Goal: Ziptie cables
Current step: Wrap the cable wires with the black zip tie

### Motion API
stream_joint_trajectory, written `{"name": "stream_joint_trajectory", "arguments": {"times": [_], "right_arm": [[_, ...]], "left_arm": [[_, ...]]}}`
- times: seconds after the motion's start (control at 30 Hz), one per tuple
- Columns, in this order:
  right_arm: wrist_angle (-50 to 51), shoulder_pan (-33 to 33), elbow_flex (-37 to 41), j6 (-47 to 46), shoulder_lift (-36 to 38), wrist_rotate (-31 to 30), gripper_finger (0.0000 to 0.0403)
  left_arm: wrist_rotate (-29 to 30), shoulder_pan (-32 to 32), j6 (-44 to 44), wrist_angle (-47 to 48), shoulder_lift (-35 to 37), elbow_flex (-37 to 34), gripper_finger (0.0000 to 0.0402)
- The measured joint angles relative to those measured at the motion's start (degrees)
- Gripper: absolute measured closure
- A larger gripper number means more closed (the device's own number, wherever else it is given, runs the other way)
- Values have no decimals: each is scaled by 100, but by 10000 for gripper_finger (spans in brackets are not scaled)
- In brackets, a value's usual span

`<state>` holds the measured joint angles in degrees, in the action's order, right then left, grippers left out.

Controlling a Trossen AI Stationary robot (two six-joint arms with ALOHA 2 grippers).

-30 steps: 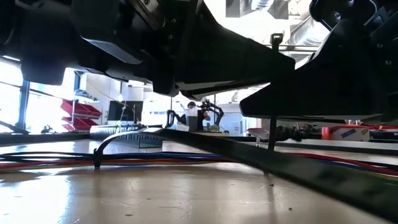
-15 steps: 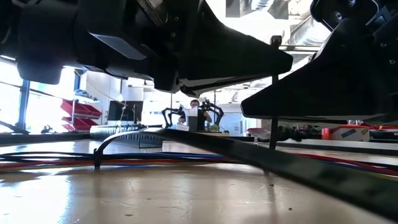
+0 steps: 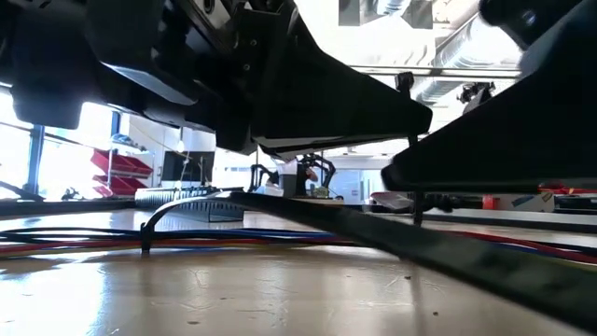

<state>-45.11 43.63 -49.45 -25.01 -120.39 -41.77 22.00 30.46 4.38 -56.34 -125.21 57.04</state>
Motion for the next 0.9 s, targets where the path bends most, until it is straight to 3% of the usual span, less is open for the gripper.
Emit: {"name": "stream_joint_trajectory", "arguments": {"times": [0.23, 0.4, 0.63, 0.73, 0.9], "right_arm": [[966, 179, 0, -218, 601, 22, 228], [2243, 269, 0, -715, 1235, -94, 234], [4780, -214, 185, -2505, 2113, -715, 260], [4671, -638, 775, -3053, 2238, -597, 264], [2460, -1350, 1930, -3157, 2108, -42, 252]], "left_arm": [[12, 0, 0, -16, 0, 1, 401], [13, 0, 4, 13, 2, 2, 401], [9, 0, 13, 26, 2, 2, 401], [7, 0, 55, 71, 2, 2, 401], [0, 2, 57, 103, 2, 2, 401]]}}
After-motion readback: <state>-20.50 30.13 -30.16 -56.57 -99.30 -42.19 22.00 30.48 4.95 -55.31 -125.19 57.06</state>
